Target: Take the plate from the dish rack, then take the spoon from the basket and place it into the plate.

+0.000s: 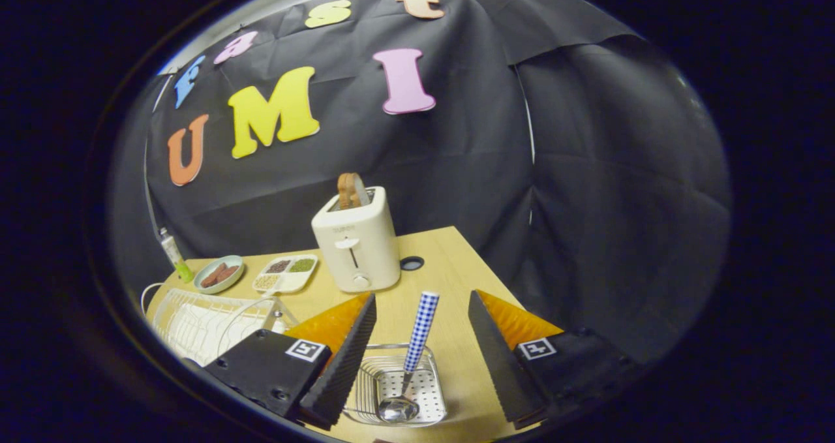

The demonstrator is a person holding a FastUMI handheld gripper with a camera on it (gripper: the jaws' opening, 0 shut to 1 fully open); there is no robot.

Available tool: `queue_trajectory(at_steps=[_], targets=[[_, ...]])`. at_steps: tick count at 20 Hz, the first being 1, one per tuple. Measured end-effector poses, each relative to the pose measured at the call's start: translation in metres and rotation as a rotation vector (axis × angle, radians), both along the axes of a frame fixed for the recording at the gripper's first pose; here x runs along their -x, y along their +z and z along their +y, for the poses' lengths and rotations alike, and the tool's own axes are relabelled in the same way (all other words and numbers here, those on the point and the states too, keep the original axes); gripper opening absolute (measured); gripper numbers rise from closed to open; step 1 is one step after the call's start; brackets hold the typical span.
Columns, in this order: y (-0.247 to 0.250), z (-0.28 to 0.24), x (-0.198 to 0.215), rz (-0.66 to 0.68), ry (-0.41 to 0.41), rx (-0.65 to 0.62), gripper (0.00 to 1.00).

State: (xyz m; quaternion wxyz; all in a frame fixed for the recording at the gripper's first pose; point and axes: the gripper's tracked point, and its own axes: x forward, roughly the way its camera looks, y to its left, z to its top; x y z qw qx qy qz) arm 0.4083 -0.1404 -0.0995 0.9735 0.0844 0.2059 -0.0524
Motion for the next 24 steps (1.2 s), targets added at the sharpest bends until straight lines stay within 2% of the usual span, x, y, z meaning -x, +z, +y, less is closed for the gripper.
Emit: queue_trajectory(at_steps=[3, 5, 7, 9, 11, 14, 19, 24], targets=[[-0.014, -0.009, -0.007, 0.020, -0.016, -0.030, 0.62], [-0.005, -0.006, -0.002, -0.008, 0.010, -0.071, 0.41], [0.005, -0.011, 0.002, -0.051, -0.033, -0.082, 0.20], [0.019, -0.007, 0.008, -0.085, -0.017, -0.037, 0.17], [0.041, -0.010, 0.014, -0.139, -0.039, 0.014, 0.17], [0.078, 0.000, 0.028, -0.218, -0.032, 0.085, 0.17], [0.138, 0.035, 0.065, -0.300, 0.012, 0.088, 0.17], [0.211, 0.076, 0.125, -0.408, 0.077, 0.107, 0.17]])
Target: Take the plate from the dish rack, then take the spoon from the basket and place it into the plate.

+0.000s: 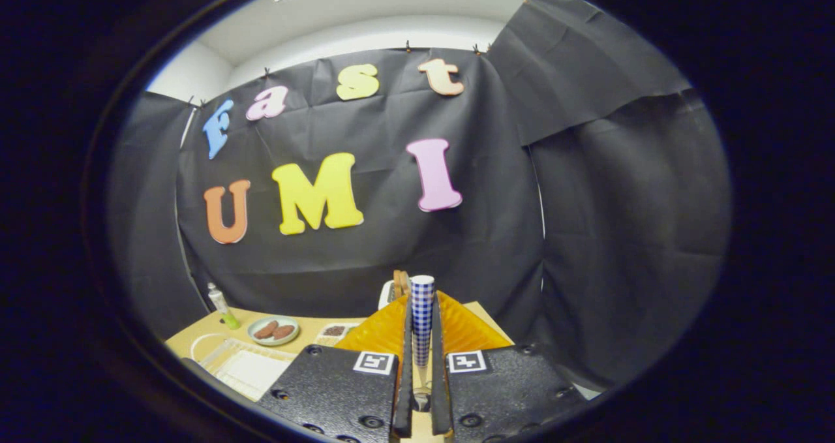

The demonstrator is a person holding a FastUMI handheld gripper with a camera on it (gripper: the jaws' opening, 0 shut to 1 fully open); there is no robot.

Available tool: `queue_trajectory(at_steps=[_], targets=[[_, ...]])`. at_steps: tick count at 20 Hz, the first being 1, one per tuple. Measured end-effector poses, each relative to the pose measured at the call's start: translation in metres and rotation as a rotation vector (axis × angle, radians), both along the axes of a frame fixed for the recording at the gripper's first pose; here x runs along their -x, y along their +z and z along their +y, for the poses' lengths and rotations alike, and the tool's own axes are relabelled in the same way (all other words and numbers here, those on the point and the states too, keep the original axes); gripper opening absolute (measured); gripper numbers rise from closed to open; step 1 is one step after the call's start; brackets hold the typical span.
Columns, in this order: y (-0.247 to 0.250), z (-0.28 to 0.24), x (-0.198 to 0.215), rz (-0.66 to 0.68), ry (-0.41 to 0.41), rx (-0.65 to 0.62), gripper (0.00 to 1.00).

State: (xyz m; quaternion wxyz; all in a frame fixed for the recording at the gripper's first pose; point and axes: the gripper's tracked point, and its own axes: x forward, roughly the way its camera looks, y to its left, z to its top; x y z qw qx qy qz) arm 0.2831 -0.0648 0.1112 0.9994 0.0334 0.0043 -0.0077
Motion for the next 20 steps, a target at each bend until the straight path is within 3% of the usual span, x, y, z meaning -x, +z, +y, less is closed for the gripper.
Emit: queue_trajectory(at_steps=[5, 9, 14, 16, 20], targets=[[0.039, 0.047, 0.072, -0.074, 0.041, 0.054, 0.17], [0.024, 0.088, 0.128, -0.082, 0.100, 0.054, 0.17], [-0.046, 0.152, 0.190, -0.033, 0.229, 0.084, 0.17], [-0.080, 0.175, 0.204, 0.000, 0.275, 0.031, 0.17], [-0.145, 0.202, 0.209, 0.044, 0.255, 0.051, 0.17]])
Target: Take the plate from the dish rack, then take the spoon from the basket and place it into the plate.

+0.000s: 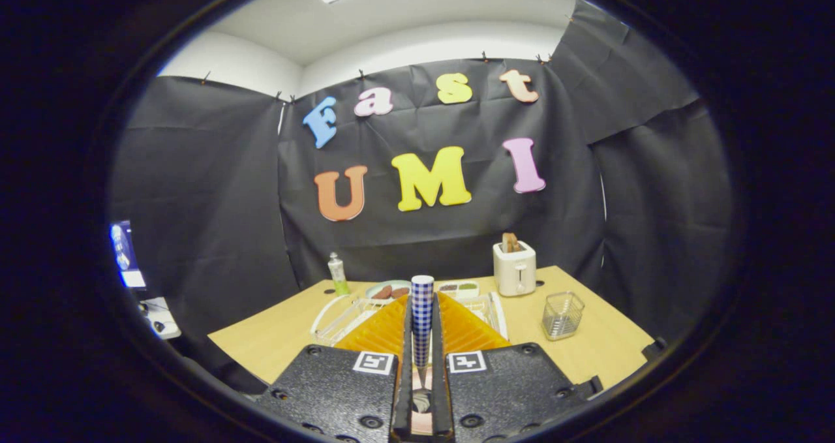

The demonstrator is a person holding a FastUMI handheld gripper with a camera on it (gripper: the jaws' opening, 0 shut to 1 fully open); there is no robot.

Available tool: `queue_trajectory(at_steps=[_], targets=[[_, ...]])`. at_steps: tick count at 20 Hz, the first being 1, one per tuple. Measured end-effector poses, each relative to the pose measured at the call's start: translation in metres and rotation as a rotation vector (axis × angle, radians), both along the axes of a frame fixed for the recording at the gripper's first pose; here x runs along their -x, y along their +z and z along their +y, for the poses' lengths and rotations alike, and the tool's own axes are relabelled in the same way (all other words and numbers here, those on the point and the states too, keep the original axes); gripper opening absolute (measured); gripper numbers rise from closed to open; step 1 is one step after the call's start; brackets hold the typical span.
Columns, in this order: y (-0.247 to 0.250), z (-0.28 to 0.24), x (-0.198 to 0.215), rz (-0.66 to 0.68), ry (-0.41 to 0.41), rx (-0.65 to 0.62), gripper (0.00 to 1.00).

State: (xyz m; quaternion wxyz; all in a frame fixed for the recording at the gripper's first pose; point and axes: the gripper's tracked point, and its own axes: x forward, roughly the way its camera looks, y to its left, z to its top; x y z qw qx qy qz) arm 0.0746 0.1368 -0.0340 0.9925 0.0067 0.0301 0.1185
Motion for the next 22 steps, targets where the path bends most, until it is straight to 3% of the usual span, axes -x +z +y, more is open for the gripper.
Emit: queue_trajectory(at_steps=[4, 10, 18, 22], targets=[[-0.042, 0.013, -0.001, -0.062, -0.080, 0.001, 0.17], [-0.067, 0.033, -0.001, -0.165, -0.087, 0.051, 0.18], [-0.113, 0.024, -0.020, -0.043, -0.111, 0.004, 0.19], [-0.101, 0.007, -0.018, -0.063, -0.148, -0.009, 0.20]])
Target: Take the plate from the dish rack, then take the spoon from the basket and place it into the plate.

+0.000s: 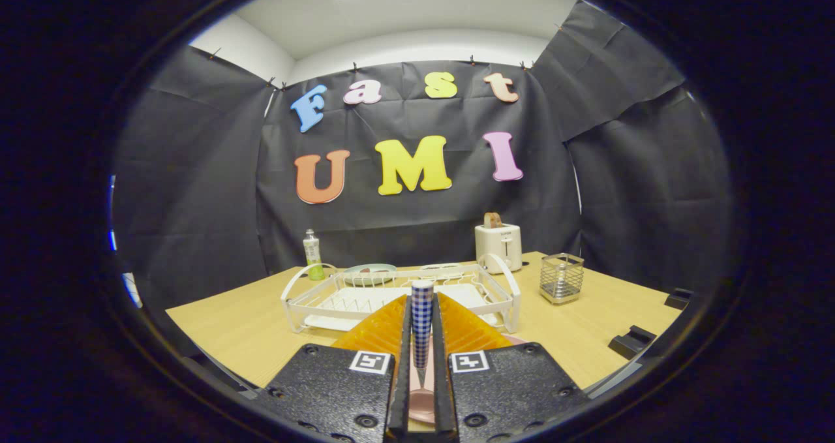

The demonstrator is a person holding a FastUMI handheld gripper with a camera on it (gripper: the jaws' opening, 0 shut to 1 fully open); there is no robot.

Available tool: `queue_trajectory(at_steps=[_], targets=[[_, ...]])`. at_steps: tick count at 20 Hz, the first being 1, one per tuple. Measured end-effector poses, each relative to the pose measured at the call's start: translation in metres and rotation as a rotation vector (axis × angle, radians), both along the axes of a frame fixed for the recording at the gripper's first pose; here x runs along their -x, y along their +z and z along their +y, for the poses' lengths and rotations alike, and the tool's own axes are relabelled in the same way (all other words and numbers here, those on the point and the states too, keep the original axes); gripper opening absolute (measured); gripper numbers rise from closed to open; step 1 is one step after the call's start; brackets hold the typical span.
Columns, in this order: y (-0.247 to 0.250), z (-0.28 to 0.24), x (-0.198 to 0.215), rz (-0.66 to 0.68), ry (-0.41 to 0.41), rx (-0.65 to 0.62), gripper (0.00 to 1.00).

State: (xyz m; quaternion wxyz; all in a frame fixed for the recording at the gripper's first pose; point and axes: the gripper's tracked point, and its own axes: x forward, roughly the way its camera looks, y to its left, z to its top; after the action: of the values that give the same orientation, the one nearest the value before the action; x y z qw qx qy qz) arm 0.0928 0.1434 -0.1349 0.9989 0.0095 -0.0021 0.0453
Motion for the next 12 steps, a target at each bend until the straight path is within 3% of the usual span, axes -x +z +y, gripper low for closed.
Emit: queue_trajectory(at_steps=[4, 8, 11, 12], targets=[[0.021, -0.032, 0.008, -0.026, -0.043, -0.059, 0.24], [0.055, -0.058, 0.026, -0.066, -0.042, -0.069, 0.45], [0.070, -0.079, 0.037, -0.043, -0.047, -0.046, 0.92], [0.076, -0.085, 0.042, -0.039, -0.043, -0.052, 0.98]])
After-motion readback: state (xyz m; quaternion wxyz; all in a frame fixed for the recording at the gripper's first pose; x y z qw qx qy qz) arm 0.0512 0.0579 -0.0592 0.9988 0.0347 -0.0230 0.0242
